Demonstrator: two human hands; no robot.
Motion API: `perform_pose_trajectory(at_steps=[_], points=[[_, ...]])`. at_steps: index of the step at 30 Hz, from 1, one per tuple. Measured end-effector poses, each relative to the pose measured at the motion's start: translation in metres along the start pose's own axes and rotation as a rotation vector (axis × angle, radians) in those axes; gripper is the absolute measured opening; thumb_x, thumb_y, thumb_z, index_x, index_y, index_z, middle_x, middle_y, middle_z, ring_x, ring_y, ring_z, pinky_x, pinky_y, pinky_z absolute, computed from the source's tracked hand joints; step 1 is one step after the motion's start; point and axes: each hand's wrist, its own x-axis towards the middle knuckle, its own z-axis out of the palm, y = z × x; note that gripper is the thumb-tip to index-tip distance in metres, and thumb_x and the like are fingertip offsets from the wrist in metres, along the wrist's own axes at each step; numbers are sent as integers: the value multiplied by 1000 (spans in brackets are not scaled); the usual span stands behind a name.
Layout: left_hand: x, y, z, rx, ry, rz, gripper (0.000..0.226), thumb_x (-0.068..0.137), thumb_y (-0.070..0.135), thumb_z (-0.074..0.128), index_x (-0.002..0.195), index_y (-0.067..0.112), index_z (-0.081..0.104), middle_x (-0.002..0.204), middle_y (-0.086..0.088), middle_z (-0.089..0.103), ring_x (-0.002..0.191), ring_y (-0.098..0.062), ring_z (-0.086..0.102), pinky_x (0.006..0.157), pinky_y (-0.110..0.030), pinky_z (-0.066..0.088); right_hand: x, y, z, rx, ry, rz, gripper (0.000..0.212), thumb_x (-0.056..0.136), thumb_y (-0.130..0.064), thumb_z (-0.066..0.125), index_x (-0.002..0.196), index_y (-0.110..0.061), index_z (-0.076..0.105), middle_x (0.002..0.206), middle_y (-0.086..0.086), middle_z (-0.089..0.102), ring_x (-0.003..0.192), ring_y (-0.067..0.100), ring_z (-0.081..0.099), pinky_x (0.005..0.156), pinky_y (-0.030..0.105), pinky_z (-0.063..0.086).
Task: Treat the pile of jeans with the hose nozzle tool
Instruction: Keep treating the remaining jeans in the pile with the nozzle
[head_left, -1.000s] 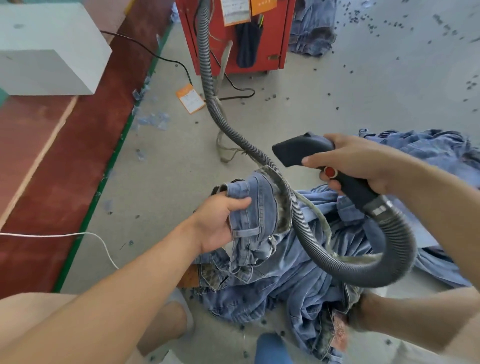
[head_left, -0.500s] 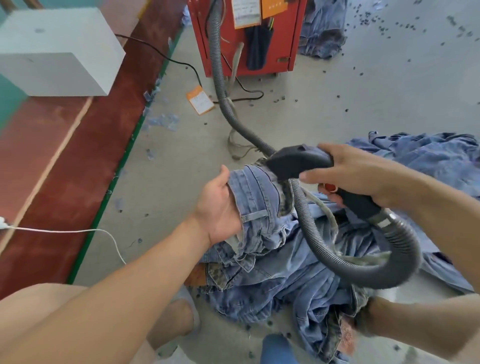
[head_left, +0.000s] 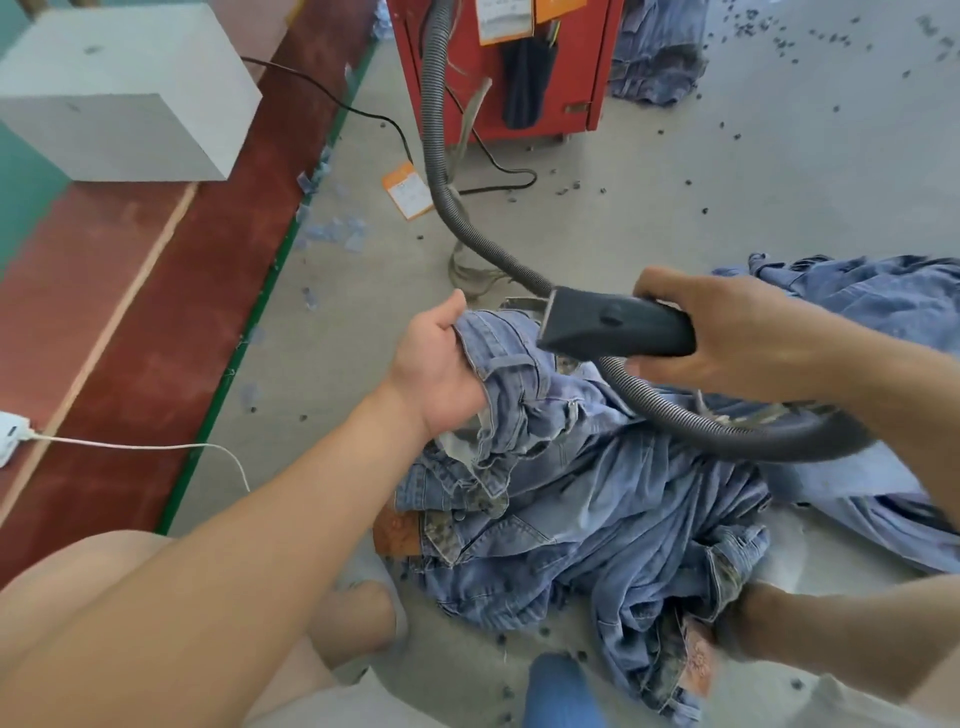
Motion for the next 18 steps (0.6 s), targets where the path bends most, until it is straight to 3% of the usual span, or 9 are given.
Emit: perform_pose_trajectory(at_steps=[4,7,11,13,15,17,18], points=[[2,5,5,34,2,-14,68,108,40,29,144,-16,42,144,-37,51,135,-47,51,106,-57,44,-3,-17,26,13,-93,-135,28,87,-41,77,98,-38,51,68,-14,62,65,-2,63,57,14,47],[6,7,6,197,62,-73,58,107,33,30,131,-12,57,128,-33,65,110,-41,70,93,-50,57,4,-28,36,37,1,-180,28,88,-40,77,101,-33,53,66,-16,59,67,-6,61,59,12,45],[8,18,-2,279,86,-71,63,112,47,22,141,2,56,140,-24,61,121,-37,66,97,-49,54,2,-7,14,-11,92,-108,32,86,-39,77,100,-38,48,67,-18,61,72,-11,60,58,7,43],[9,20,-6,256,63,-73,74,109,58,18,140,2,55,139,-23,62,125,-37,64,98,-49,54,-4,6,5,-81,42,-97,31,86,-41,75,100,-39,47,76,-24,62,72,-8,59,57,12,44],[8,20,-6,193,8,-81,83,104,66,24,143,-3,51,142,-27,59,128,-41,61,101,-52,55,-8,7,8,-148,-75,-105,30,86,-42,73,101,-43,47,68,-18,61,63,0,60,53,17,43],[6,19,-4,227,-45,-92,76,102,58,42,141,-6,55,142,-28,58,131,-41,59,104,-54,53,-9,-3,23,-182,-145,-114,29,87,-43,70,103,-43,45,73,-14,64,63,5,60,60,32,51],[6,17,-3,315,-39,-90,61,103,46,49,133,-5,63,138,-27,62,127,-39,63,101,-51,55,-8,-10,31,-184,-136,-131,29,89,-44,69,105,-41,45,77,-11,65,67,12,62,64,39,53]])
